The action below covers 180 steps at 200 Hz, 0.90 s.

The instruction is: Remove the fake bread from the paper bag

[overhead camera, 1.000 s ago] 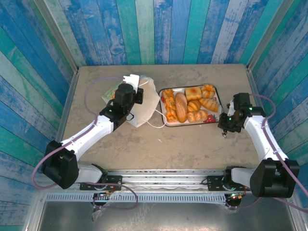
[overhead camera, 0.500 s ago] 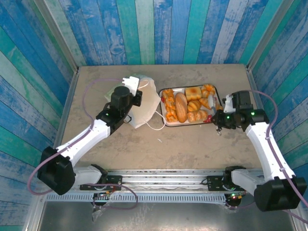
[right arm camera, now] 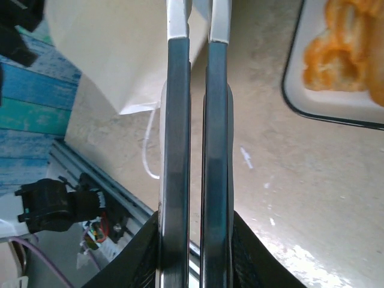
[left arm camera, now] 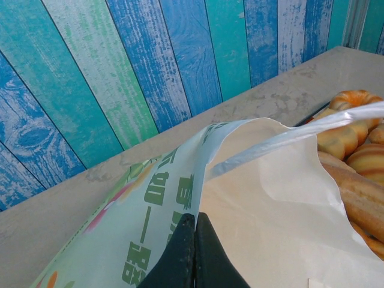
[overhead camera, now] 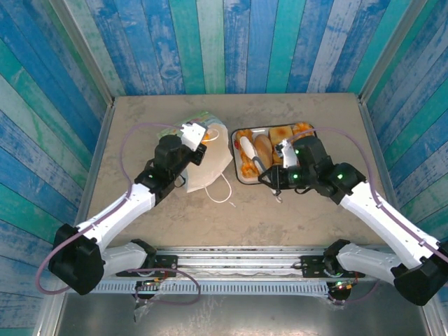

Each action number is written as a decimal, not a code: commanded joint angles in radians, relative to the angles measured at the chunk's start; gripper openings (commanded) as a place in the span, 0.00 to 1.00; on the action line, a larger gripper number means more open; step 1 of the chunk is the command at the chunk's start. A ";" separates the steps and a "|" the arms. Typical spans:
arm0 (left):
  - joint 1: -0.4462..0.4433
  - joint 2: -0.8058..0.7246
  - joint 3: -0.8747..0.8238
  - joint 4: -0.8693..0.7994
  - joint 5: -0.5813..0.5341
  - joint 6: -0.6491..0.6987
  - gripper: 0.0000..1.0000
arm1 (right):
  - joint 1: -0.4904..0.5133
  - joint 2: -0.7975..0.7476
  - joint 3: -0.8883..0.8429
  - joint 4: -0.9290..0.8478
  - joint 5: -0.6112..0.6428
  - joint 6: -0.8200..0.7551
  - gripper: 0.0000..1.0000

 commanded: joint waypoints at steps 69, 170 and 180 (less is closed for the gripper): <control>0.005 0.062 0.036 0.045 -0.009 0.001 0.00 | 0.180 0.113 -0.014 0.229 -0.004 0.162 0.28; 0.004 0.084 0.037 0.052 0.011 -0.011 0.00 | 0.187 0.519 0.118 0.470 -0.097 0.281 0.33; 0.005 0.090 0.034 0.060 0.014 -0.021 0.00 | 0.177 0.557 0.134 0.486 -0.099 0.300 0.33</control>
